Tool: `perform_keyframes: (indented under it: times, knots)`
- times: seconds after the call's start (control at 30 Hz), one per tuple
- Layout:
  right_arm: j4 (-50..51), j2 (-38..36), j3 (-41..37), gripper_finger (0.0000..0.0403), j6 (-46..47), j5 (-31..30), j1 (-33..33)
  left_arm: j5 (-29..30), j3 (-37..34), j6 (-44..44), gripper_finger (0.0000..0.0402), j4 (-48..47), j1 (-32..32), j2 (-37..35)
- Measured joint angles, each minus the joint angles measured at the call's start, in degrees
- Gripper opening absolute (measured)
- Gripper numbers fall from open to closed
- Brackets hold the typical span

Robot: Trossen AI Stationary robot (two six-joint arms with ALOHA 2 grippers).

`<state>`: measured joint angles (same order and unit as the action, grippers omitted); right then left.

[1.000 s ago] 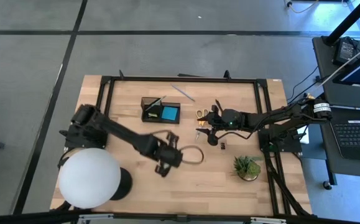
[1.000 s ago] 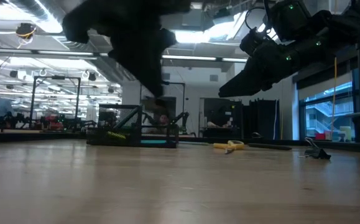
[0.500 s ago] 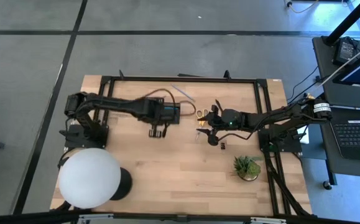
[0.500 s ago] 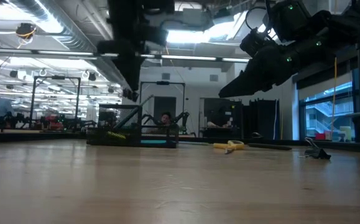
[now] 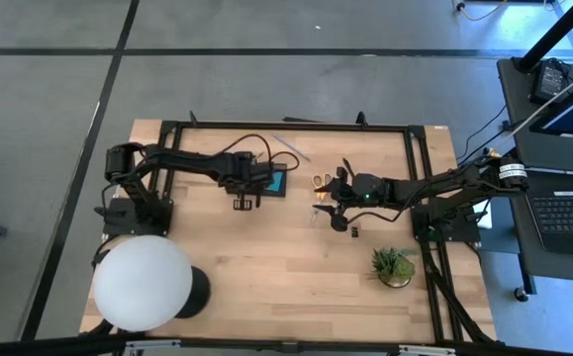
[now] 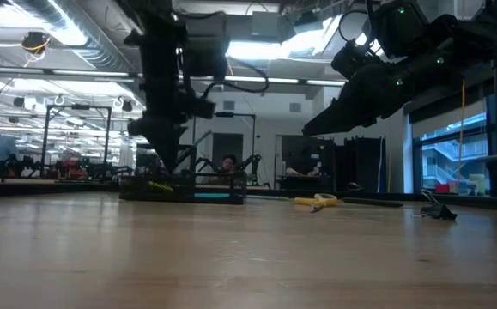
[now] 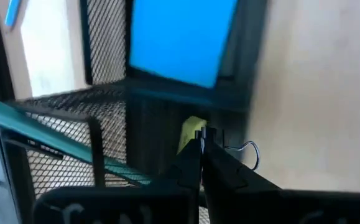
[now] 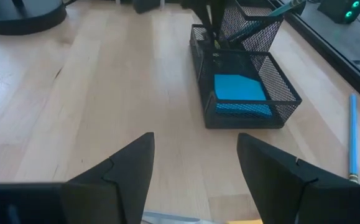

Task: Pick and place office supplies into organizer
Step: Put the bottom black binder clip into the black desk organizer

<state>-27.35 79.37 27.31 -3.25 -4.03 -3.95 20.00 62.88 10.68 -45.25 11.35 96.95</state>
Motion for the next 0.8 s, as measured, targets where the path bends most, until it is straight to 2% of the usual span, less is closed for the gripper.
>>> perform_keyframes:
  times: [0.13,0.4,0.8]
  knots:
    - [0.0,0.0,0.0,0.0233,-0.04,-0.02,-0.01,1.58,-2.89,-0.28,0.0003,4.52,0.9,0.0]
    - [-0.04,0.0,0.0,0.0233,-0.23,-0.02,0.0,2.41,-4.38,-0.42,0.0006,5.55,1.26,-0.07]
    - [-0.09,0.0,0.0,0.0233,-0.3,-0.03,0.0,2.18,-4.42,-1.73,0.0075,6.6,0.33,-0.14]
